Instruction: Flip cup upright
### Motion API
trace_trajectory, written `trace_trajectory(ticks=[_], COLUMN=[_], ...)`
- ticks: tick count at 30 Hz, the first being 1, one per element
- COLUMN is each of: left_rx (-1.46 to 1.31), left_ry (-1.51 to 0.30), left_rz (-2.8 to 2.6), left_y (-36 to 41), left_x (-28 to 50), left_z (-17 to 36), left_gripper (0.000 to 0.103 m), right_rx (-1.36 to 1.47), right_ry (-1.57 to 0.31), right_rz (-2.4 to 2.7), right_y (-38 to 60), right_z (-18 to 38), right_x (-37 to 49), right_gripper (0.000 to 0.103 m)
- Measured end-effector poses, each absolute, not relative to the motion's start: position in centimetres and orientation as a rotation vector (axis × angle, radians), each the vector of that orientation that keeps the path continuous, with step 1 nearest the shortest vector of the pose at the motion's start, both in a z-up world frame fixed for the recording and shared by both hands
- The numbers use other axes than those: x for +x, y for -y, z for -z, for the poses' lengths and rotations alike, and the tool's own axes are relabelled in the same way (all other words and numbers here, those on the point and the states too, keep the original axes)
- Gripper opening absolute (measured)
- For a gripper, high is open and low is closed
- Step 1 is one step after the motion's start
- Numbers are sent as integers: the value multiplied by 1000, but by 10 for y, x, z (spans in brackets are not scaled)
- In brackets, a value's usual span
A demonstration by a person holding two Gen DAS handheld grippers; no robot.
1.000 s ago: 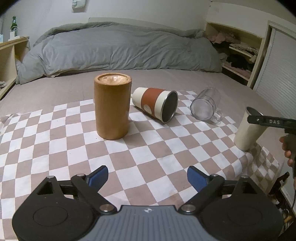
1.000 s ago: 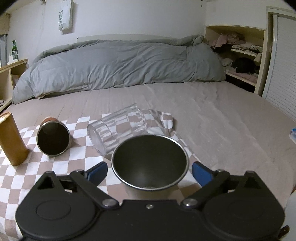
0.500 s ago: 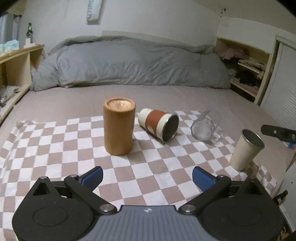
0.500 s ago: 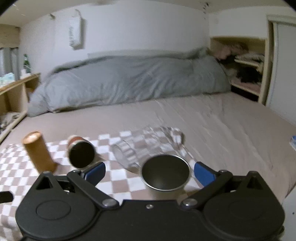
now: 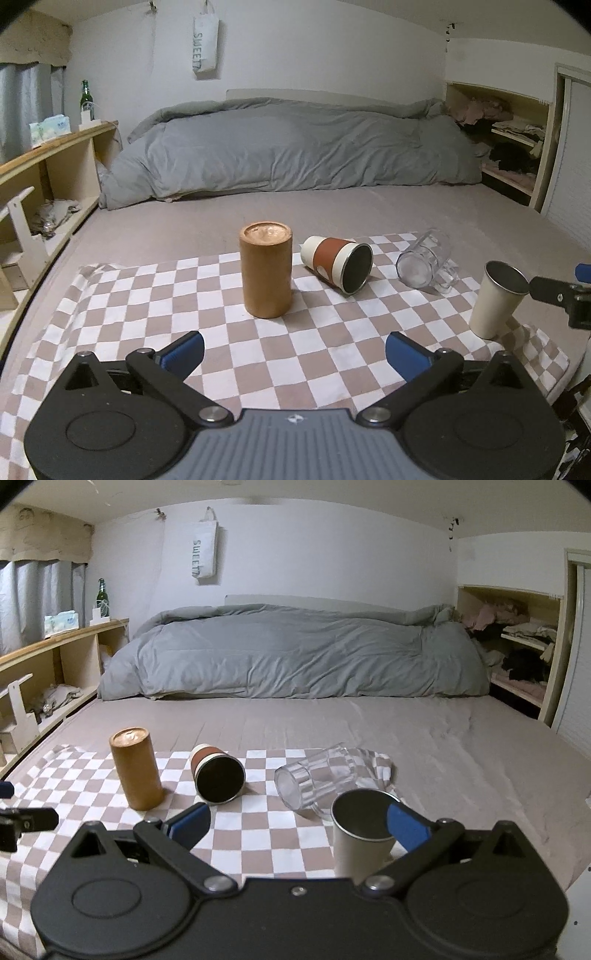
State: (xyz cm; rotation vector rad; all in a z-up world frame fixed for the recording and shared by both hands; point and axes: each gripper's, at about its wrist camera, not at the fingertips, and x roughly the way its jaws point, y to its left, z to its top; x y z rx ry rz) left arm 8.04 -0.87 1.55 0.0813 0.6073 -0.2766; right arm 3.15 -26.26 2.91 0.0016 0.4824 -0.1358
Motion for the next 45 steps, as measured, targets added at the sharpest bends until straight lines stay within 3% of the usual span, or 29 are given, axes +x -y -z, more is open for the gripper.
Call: trace_trajectory(ticks=[20,45], left_rx=[63,80], left_ry=[-598,-598], left_rz=[188,151], left_y=[6,6], left_x=[22,19], left_z=[-9,-6], left_gripper=[103,103], right_rx=[-26,-38], right_ry=[-516,-529], right_rz=[58,65], right_y=[235,236], right_z=[-17,-15], right_x=[-6,-10], right_gripper=[103,103])
